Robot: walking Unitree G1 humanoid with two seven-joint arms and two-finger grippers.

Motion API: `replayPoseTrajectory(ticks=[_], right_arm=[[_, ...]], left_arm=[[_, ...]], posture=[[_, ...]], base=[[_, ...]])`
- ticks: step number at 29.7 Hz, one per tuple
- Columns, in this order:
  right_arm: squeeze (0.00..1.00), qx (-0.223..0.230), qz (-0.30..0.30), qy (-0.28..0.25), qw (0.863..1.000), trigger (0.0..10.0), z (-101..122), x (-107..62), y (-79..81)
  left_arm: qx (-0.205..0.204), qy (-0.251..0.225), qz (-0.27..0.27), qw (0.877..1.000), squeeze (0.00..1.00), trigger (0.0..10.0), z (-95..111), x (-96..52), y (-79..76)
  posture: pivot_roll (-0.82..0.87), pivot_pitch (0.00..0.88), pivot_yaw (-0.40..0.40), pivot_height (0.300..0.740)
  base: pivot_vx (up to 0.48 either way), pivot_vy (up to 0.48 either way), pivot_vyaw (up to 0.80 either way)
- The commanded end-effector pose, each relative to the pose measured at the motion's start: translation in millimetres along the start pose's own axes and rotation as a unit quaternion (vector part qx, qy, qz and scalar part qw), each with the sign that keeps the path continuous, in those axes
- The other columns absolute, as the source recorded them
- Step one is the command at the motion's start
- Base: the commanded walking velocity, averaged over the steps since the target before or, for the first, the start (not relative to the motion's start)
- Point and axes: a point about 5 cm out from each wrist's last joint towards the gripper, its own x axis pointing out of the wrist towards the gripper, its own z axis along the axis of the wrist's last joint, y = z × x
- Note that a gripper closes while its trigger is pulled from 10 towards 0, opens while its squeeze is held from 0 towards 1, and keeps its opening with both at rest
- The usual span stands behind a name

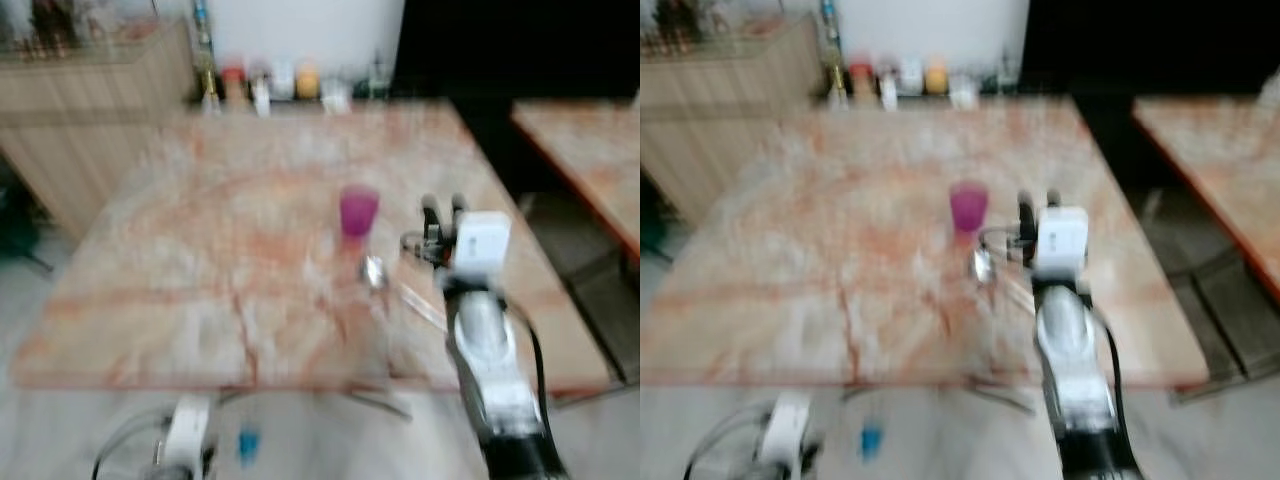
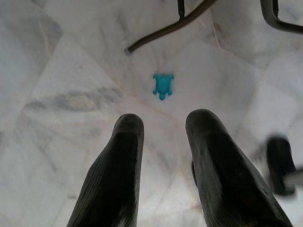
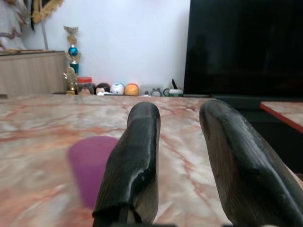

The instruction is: Setting the table

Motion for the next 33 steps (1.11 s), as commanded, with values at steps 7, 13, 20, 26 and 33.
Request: replayPoseTrajectory(ticks=[7, 13, 20, 26, 33], right_arm=[[0.0, -0.003, 0.004, 0.011, 1.0, 10.0, -3, -6.5, -2.8], [0.0, -0.013, 0.017, 0.027, 0.999, 10.0, -6, -17.4, -7.7], [0.0, -0.028, 0.088, 0.085, 0.992, 10.0, -12, -40.8, -24.6], [0.7, -0.065, 0.139, 0.165, 0.974, 10.0, -25, -50.9, -45.9], [1.0, -0.08, 0.253, 0.228, 0.937, 10.0, -33, -45.6, -30.6]], left_arm=[[-0.001, 0.008, -0.008, 1.0, 0.0, 10.0, -3, 0.2, -7.5], [-0.001, 0.012, -0.009, 1.0, 0.0, 10.0, -6, -0.2, -8.4], [0.0, 0.016, -0.011, 1.0, 0.0, 10.0, -9, -0.8, -8.3], [0.005, 0.019, -0.014, 1.0, 0.0, 10.0, -10, -1.2, -7.9], [0.004, 0.02, -0.017, 1.0, 0.0, 10.0, -9, -0.8, -9.6]], posture=[[-0.02, 0.003, 0.036, 0.74], [-0.03, 0.0, 0.032, 0.74], [-0.04, 0.0, 0.032, 0.74], [-0.05, 0.0, 0.038, 0.74], [-0.05, 0.0, 0.043, 0.74]], base=[[0.0, 0.0, 0.0], [0.0, 0.0, 0.0], [0.0, 0.0, 0.0], [0.0, 0.0, 0.0], [0.0, 0.0, 0.0]])
